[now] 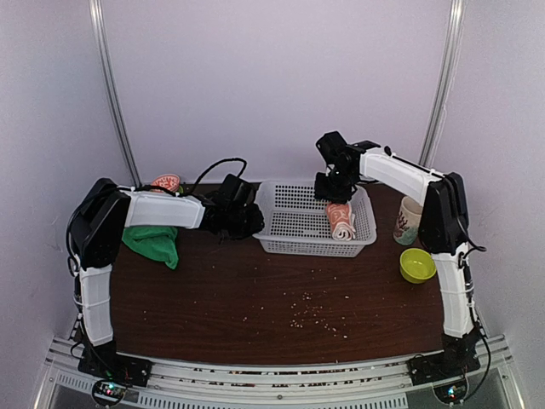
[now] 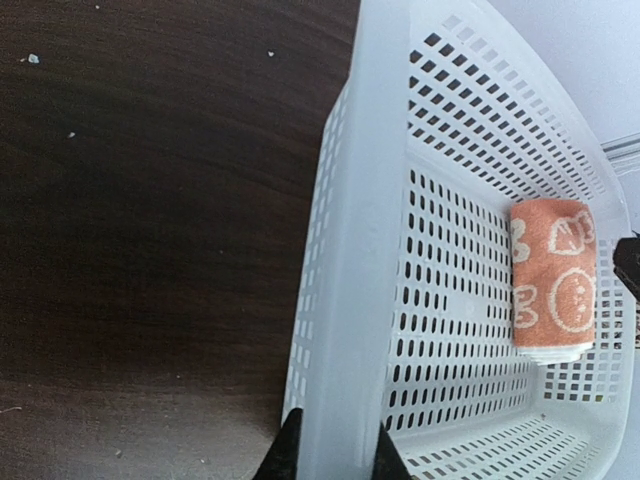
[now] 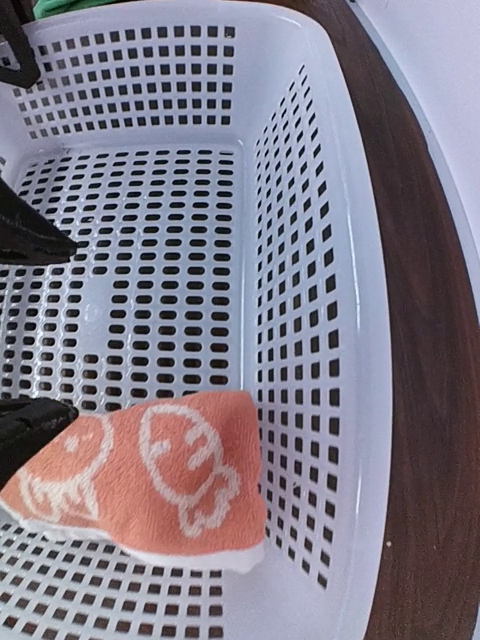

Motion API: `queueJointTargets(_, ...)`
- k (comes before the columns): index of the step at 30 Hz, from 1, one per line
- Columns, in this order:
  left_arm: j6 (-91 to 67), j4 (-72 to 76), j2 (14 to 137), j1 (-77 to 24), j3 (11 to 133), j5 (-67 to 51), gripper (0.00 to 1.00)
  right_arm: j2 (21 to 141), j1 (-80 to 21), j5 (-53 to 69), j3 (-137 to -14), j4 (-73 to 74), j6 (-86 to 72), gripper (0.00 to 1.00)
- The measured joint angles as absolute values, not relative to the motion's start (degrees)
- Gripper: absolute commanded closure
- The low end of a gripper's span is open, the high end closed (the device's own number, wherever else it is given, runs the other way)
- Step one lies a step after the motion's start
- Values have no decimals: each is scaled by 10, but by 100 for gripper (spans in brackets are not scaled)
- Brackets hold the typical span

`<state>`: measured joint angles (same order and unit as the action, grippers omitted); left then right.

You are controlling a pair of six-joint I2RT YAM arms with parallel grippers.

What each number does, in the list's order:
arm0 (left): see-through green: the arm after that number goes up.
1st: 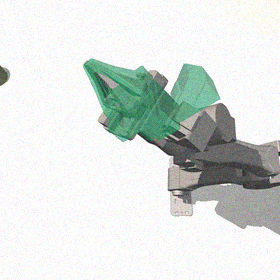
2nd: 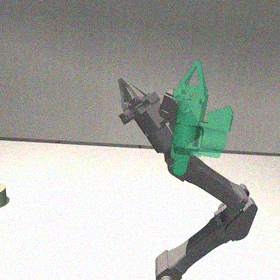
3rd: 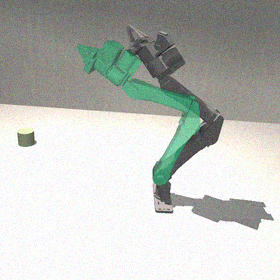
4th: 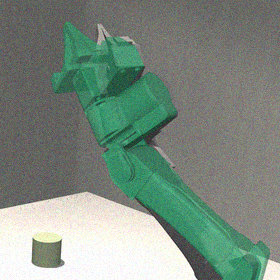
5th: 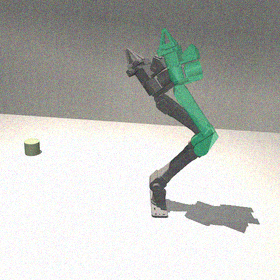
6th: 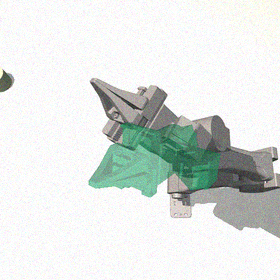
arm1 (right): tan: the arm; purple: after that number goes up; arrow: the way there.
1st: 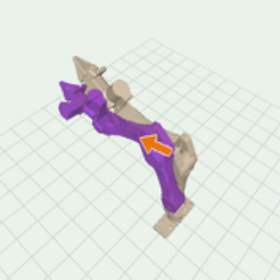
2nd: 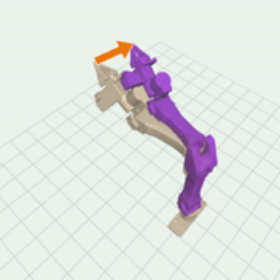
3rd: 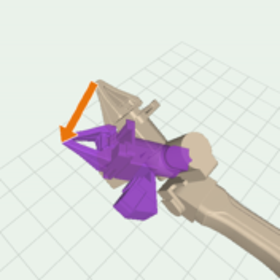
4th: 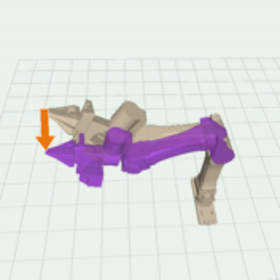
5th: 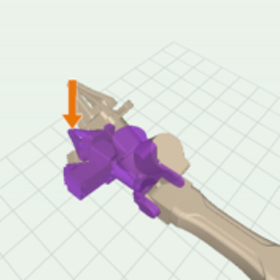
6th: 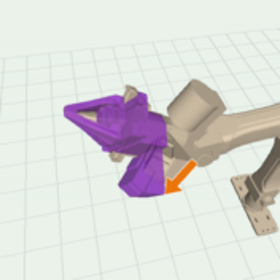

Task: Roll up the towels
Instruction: Adjust the towel in the bin.

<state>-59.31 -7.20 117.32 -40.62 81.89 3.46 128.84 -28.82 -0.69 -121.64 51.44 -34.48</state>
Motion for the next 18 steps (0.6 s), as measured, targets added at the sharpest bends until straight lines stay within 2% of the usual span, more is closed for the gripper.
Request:
queueJointTargets(10,-593,-75,1173,-406,820,36,100,1372,-248,16,-1235,513,-368,55)
queueJointTargets(18,-593,-75,1173,-406,820,37,100,1342,-215,18,-1165,472,-393,55)
